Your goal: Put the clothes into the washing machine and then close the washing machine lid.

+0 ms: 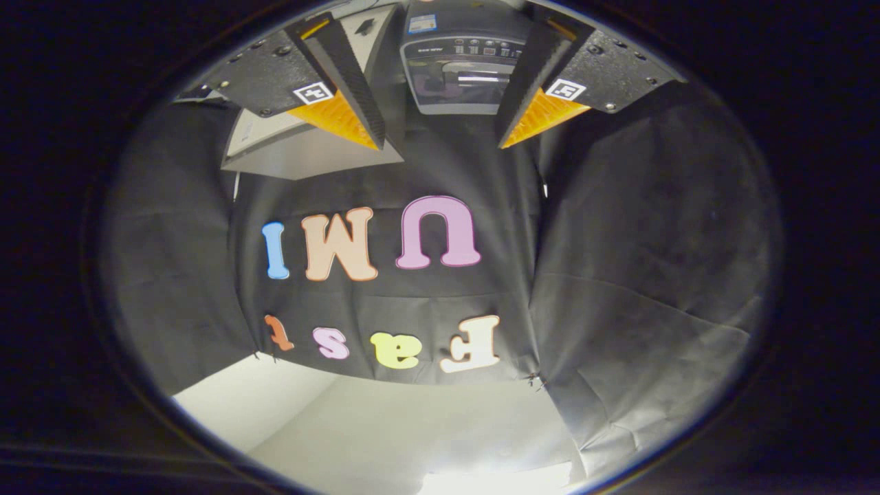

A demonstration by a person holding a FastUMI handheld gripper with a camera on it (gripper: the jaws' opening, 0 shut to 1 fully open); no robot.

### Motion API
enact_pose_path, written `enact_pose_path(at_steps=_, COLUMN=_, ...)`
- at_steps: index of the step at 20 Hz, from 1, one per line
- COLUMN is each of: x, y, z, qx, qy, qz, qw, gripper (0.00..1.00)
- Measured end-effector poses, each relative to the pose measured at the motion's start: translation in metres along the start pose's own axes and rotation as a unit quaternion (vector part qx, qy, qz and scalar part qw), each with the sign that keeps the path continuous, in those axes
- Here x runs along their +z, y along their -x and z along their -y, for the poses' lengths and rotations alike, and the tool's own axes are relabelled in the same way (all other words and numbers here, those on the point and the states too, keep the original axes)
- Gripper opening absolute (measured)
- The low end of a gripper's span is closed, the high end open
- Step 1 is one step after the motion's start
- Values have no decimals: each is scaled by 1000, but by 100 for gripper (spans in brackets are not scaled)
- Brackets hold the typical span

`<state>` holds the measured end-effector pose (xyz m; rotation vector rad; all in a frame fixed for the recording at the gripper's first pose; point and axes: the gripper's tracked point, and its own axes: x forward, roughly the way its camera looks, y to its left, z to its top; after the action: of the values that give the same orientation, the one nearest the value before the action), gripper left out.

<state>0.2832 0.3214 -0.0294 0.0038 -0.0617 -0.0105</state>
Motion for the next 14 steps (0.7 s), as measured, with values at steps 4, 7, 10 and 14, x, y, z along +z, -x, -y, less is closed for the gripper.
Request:
enact_pose_path(at_steps=4, x=-30, y=1, z=-8, qx=10, qy=-13, qz=-24, qw=1000, gripper=95)
enact_pose_path(at_steps=7, x=-40, y=3, z=-14, qx=20, qy=-20, qz=-40, qw=999, gripper=94)
enact_pose_path(at_steps=10, x=-36, y=6, z=-12, qx=17, qy=-26, qz=-33, qw=999, gripper=94)
enact_pose_path(at_steps=14, x=-34, y=7, z=-13, qx=19, qy=-33, qz=-29, qw=999, gripper=96)
